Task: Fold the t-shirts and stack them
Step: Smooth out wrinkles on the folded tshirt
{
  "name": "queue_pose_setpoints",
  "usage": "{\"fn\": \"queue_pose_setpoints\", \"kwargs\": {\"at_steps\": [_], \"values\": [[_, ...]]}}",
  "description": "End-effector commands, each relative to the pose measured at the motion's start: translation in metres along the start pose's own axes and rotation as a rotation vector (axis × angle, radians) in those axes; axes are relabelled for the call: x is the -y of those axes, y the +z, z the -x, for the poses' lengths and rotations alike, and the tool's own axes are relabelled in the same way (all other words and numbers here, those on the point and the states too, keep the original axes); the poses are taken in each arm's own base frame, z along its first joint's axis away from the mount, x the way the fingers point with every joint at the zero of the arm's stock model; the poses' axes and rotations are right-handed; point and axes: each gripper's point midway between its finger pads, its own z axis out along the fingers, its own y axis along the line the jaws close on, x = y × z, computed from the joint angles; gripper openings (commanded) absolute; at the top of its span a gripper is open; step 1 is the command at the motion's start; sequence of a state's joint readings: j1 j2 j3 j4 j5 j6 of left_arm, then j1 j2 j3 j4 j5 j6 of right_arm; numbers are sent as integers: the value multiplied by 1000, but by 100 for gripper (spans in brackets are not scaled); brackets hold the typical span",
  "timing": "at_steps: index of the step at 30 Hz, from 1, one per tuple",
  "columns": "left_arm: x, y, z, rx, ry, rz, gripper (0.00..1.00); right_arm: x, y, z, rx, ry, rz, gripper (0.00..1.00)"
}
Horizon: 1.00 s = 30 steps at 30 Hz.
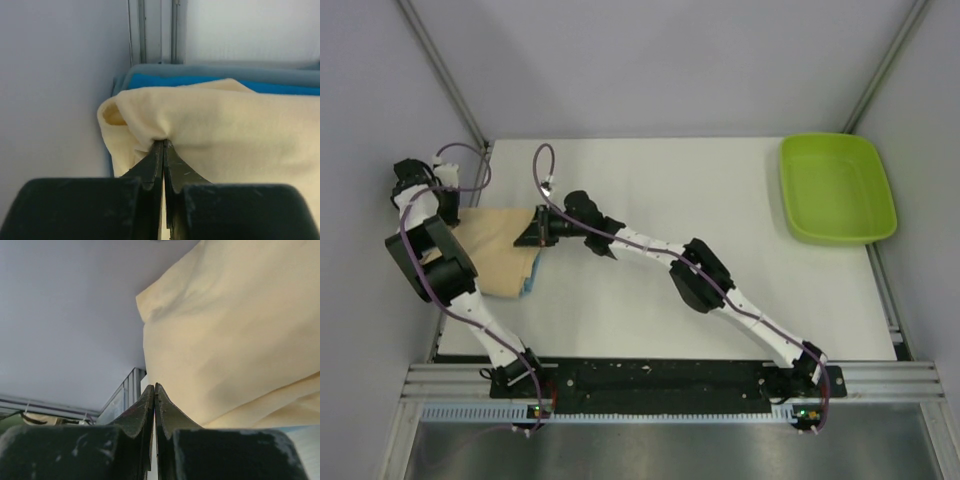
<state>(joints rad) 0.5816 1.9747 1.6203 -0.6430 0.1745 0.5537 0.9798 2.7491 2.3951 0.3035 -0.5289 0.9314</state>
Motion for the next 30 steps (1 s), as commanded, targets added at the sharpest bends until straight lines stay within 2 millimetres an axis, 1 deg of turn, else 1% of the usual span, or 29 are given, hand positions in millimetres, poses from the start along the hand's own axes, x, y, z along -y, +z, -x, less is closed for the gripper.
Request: {"fn": "queue_pose_setpoints", "kwargs": {"at_steps": [1,3,5,7,8,10,12,14,15,17,18,20,22,23,24,26,27,28,30], "values": [[-23,-5,50,127,-37,37,2,36,1,-61,-142,147,-47,0],[-29,9,53,120,-61,50,4,52,0,-86,-188,206,-100,0],[-41,19,53,106,-93,93,6,62,-2,-97,-207,239,-145,0],[-45,27,52,92,-118,103,7,64,-4,-95,-215,230,-165,0],[-43,27,54,95,-123,95,9,64,-5,-93,-218,220,-172,0],[-40,24,55,109,-125,81,13,57,-6,-87,-218,204,-161,0],[-39,19,57,124,-119,82,17,45,-7,-84,-230,200,-136,2],[-36,9,60,130,-100,75,24,33,-12,-81,-247,187,-121,7],[-34,1,61,132,-94,71,29,25,-15,-79,-252,167,-119,8],[-32,-18,61,136,-81,69,38,17,-24,-76,-256,117,-133,11],[-32,-32,63,150,-70,81,41,14,-29,-74,-251,91,-145,13],[-34,-55,63,166,-46,118,45,12,-37,-73,-253,71,-161,17],[-34,-80,62,181,-29,152,47,5,-44,-67,-249,48,-158,21],[-29,-89,58,182,-18,153,47,1,-49,-61,-244,25,-154,22],[-25,-95,54,180,-14,152,48,-10,-54,-52,-235,-7,-145,24],[-7,-111,50,201,15,110,48,-17,-67,-34,-216,-76,-166,30],[7,-113,44,199,22,71,49,-18,-76,-23,-200,-113,-181,34],[21,-117,41,203,35,30,50,-21,-86,-13,-185,-147,-198,41],[58,-119,32,200,70,-67,55,-28,-108,9,-149,-207,-226,58]]}}
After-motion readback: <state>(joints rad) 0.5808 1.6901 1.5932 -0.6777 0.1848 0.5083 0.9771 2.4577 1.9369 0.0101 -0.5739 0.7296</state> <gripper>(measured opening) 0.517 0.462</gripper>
